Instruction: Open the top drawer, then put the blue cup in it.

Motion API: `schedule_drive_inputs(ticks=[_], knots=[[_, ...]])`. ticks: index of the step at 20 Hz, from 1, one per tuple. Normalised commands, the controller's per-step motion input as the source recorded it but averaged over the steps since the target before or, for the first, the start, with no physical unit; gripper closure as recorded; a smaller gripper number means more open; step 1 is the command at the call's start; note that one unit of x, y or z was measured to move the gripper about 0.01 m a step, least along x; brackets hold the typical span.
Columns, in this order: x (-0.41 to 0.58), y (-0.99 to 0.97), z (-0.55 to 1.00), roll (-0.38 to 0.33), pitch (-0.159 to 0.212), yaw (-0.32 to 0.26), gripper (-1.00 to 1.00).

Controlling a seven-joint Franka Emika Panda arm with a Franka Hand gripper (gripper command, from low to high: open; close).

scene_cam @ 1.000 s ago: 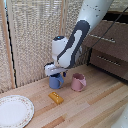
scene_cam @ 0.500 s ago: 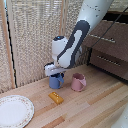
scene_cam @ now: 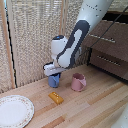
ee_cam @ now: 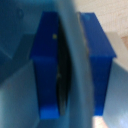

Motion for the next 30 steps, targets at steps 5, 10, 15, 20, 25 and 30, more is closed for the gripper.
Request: schedule_drive_inputs(ticks=[5, 10, 15, 20, 25, 30], knots=[[0.059, 0.00, 0.63, -0.029, 0.004, -0.348, 1.00], [0.066, 0.00, 0.75, -0.044, 0.016, -0.345, 1.00], [0.094, -0.02, 0.79, -0.022, 0.042, -0.340, 1.00], [0.182, -0.10, 0.91, -0.025, 0.062, -0.301, 1.00], [0.169, -0.10, 0.91, -0.019, 0.057, -0.301, 1.00], [0.068, 0.01, 0.80, -0.008, 0.000, -0.297, 1.00]])
